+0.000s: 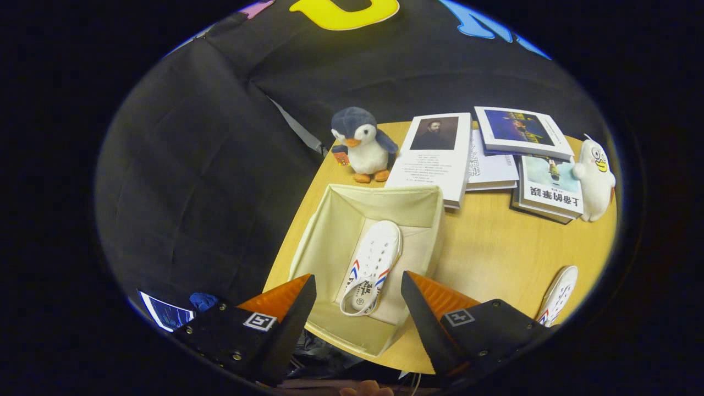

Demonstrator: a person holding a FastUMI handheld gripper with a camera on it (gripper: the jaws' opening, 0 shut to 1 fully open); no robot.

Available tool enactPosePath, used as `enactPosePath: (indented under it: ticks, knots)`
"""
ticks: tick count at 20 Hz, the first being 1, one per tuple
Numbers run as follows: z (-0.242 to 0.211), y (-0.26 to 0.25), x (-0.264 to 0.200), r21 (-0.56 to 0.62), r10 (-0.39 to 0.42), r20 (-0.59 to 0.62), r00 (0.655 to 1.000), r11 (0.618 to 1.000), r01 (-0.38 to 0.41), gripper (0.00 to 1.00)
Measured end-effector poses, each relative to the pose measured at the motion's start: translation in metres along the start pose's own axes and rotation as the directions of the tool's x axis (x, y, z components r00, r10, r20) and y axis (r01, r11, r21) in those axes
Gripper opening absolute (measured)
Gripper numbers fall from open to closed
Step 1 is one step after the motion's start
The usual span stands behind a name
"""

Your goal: Open the storage box then place both shoes into the box .Put the left shoe in first, then the right shoe, with the right side of both shoes facing outward in a uniform manner.

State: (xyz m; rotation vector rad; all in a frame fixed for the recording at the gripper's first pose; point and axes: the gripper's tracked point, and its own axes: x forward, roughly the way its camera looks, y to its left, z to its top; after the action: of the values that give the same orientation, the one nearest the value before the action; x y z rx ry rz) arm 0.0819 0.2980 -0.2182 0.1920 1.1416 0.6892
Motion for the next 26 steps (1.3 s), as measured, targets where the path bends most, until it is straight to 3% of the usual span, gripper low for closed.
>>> enactPosePath:
  ticks: [16, 26]
  knots:
    - [-0.031, -0.12, -0.113, 0.035, -0.073, 0.16, 0.984, 0.997, 0.068, 0.95]
    - [-0.07, -0.191, -0.141, 0.089, -0.126, 0.176, 0.976, 0.99, 0.112, 0.95]
